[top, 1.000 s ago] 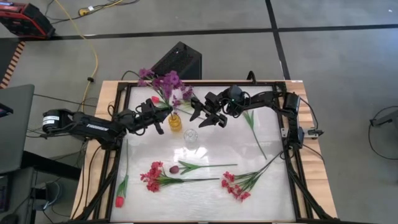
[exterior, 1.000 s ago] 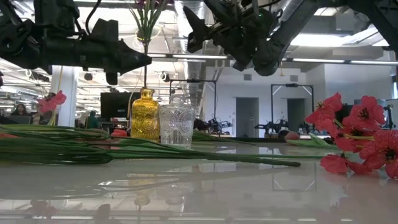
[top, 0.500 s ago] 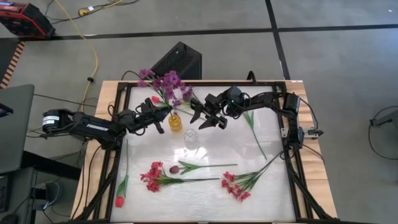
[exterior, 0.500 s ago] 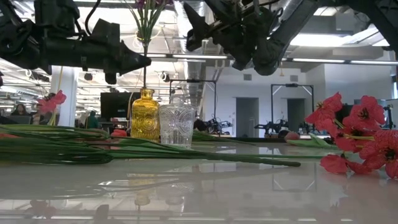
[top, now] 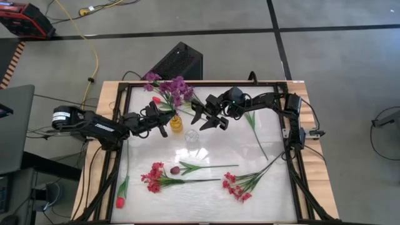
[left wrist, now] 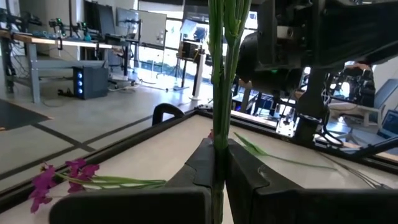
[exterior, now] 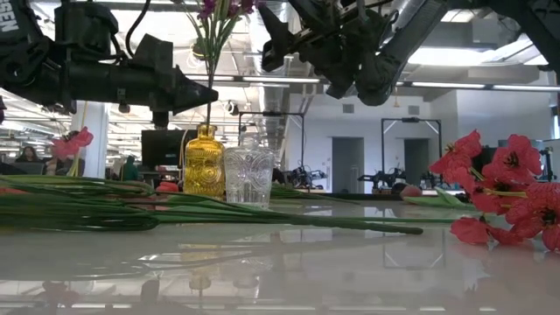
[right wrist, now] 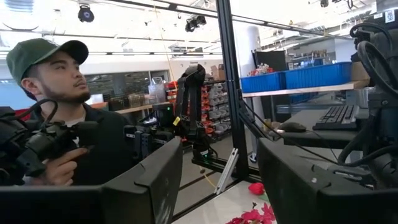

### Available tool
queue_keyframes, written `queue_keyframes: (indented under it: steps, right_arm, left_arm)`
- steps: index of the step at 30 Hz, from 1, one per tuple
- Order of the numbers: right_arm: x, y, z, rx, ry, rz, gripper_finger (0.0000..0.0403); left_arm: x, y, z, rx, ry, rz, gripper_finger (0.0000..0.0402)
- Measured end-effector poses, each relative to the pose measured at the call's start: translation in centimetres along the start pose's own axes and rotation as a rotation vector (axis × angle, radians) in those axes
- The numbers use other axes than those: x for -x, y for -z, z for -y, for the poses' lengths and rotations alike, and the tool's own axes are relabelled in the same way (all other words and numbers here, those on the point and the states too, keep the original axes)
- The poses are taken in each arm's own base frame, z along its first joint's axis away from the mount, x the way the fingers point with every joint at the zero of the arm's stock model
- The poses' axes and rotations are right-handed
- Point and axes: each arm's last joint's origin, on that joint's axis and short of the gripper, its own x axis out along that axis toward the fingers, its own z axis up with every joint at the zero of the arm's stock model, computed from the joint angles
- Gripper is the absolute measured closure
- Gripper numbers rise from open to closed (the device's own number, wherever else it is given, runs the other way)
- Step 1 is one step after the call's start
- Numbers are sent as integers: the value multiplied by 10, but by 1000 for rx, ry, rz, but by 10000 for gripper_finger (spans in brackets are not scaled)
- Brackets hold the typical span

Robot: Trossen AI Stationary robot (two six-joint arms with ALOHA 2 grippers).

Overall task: Sort flowers into vase by color
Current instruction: Put the bottom violet flowers into the yellow vase

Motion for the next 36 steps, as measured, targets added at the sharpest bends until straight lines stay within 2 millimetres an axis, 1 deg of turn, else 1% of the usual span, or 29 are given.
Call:
queue_keyframes:
  steps: [17, 24, 27, 30, 33, 36]
  right_arm:
    - [0, 0, 0, -6, 5, 4, 173]
    - [0, 0, 0, -22, 9, 7, 173]
    - [-1, -2, 1, -23, 8, 11, 173]
    - [-3, -9, 3, -2, 3, 19, 173]
    - [-3, -18, 10, -8, 21, 17, 173]
    - [-1, -24, 21, -10, 61, -4, 173]
  left_arm:
    - [0, -2, 1, 6, 17, 25, 400]
    - [0, -12, 3, -1, 59, 112, 400]
    - [-4, -15, 5, 0, 78, 127, 400]
    - [-11, -21, 8, -12, 115, 147, 400]
    - [-18, -27, 11, -61, 116, 162, 400]
    - [-26, -34, 13, -116, 90, 141, 400]
